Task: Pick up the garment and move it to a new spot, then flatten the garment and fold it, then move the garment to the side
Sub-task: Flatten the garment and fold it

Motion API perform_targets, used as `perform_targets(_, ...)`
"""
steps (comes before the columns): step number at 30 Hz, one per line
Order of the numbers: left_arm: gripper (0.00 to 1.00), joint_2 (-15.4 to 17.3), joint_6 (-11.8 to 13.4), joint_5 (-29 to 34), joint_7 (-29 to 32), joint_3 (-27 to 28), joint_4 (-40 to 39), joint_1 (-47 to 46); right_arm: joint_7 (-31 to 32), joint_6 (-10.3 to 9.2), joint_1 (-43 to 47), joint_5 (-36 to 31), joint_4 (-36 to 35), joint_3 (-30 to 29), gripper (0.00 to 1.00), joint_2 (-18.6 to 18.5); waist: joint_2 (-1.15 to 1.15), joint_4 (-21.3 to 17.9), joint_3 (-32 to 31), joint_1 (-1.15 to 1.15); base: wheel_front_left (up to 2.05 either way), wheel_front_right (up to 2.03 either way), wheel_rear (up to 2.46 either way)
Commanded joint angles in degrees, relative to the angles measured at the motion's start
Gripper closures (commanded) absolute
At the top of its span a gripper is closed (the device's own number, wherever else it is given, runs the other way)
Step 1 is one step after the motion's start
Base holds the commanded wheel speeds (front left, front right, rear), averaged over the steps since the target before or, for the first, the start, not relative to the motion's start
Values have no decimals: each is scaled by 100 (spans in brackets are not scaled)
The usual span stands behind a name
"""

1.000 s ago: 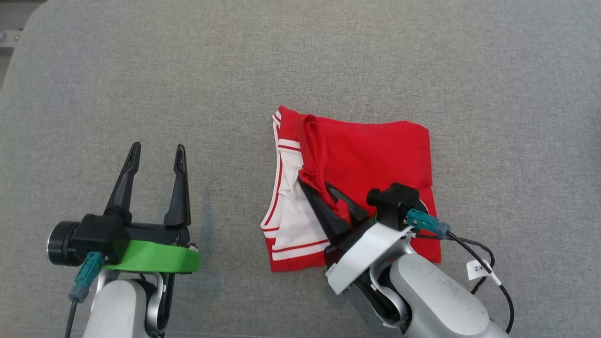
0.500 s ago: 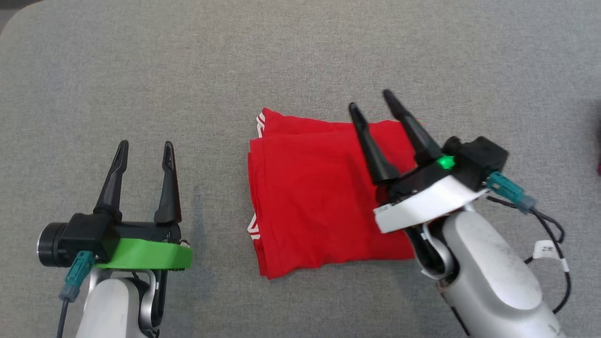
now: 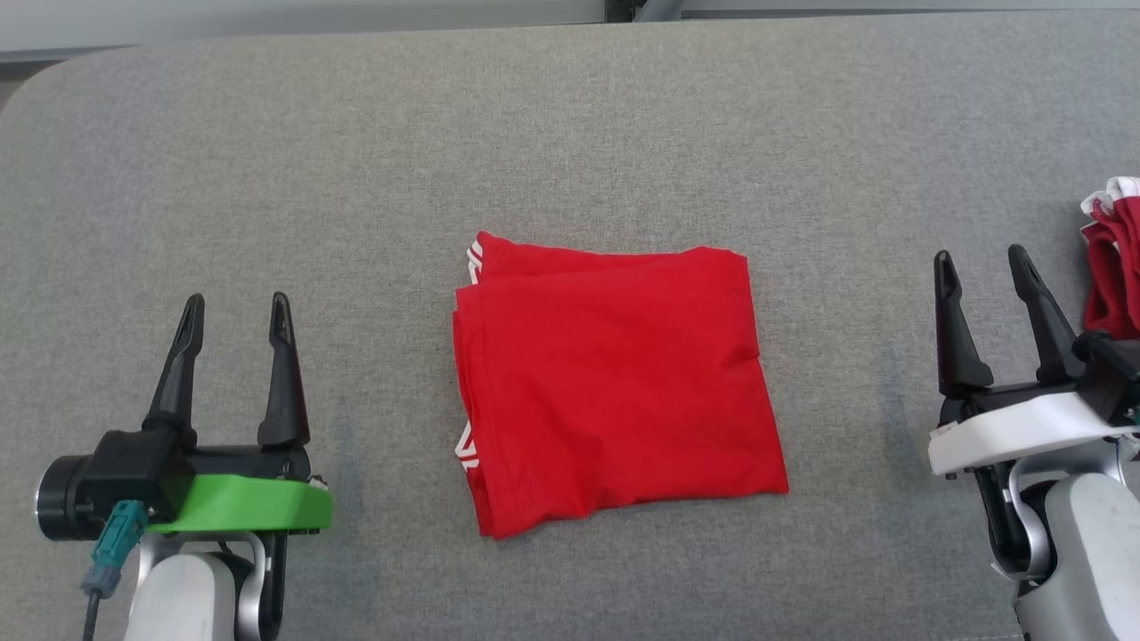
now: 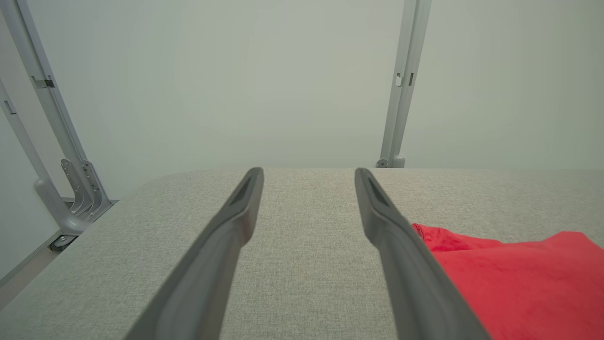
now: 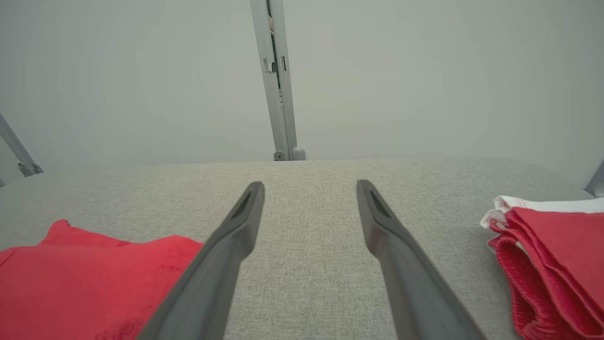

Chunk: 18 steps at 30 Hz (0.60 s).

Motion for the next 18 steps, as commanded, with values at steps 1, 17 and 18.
perform_targets(1, 0, 59, 1, -39, -13, 28, -5, 96, 29, -3, 113, -46, 9, -37, 0, 8, 0, -32, -124, 0, 0, 0, 0)
perform_targets(17, 0, 329, -76, -167, 459, -55, -339, 867, 244, -3, 919, -67, -101, 23, 0, 110, 0, -92, -919, 0, 0, 0, 0)
perform_targets(18, 0, 353, -89, -172, 484, -67, -355, 908, 265, -3, 956, -67, -124, 28, 0, 124, 0, -105, -963, 0, 0, 0, 0)
